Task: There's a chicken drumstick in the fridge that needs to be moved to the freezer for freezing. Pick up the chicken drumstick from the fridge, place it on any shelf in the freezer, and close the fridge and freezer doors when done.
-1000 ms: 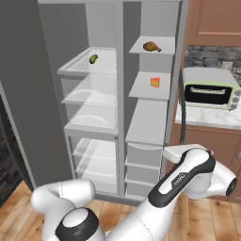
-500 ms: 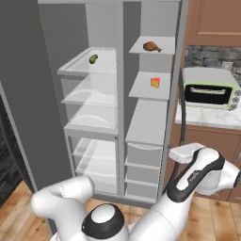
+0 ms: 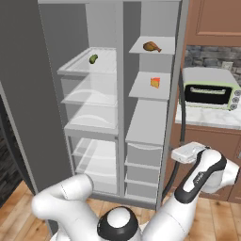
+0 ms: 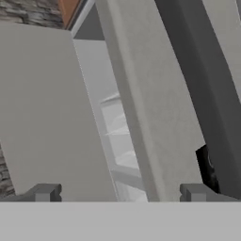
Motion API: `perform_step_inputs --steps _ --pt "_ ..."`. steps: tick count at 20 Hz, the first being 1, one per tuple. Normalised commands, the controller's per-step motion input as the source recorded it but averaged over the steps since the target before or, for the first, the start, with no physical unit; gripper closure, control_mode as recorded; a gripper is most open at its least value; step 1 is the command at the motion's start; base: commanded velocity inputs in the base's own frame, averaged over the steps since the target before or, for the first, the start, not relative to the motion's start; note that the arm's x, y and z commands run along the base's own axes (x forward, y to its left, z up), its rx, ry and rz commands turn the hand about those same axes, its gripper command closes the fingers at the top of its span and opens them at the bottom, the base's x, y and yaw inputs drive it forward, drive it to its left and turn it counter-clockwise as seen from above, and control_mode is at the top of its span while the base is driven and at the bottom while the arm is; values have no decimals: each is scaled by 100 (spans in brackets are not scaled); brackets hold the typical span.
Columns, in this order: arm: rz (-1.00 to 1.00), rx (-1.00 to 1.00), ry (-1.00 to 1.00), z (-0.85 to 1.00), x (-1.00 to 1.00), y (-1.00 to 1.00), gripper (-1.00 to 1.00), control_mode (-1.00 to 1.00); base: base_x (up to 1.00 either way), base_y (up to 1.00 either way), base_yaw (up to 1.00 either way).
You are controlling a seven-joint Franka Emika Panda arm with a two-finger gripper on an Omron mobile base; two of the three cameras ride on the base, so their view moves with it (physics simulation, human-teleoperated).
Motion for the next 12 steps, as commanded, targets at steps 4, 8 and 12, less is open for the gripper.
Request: perform_step_inputs --steps 4,8,12 --pt "0 0 -4 -2 4 42 -100 -100 0 0 0" --pt "0 0 -6 0 3 -23 -100 -100 0 0 0" --pt "-1 1 -3 0 -3 -76 -100 -100 0 0 0"
